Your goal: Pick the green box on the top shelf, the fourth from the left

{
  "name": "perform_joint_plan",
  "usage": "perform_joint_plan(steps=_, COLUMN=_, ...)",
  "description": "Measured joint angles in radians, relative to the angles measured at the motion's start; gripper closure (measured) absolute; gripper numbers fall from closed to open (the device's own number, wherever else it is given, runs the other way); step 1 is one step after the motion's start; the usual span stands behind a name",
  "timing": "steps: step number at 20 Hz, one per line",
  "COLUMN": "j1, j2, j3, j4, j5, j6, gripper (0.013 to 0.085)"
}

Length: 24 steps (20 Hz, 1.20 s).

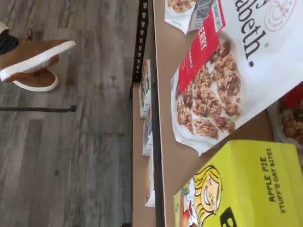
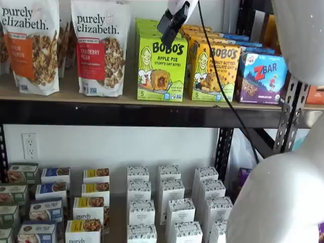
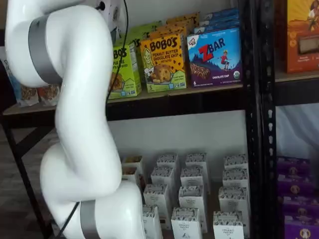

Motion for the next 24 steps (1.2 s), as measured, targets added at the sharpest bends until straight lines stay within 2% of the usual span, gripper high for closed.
perform_joint_plan(steps=10, j1=0.009, j2=0.016, j3=0.007, j4=-0.025, j5=-0.037, j6=-0.003, gripper=0.0130)
perform_joint_plan(steps=24, j1=-0.007, j2=0.034, j3=-0.011, j4=-0.005, j5=-0.026, j6=-0.016, gripper=0.0130)
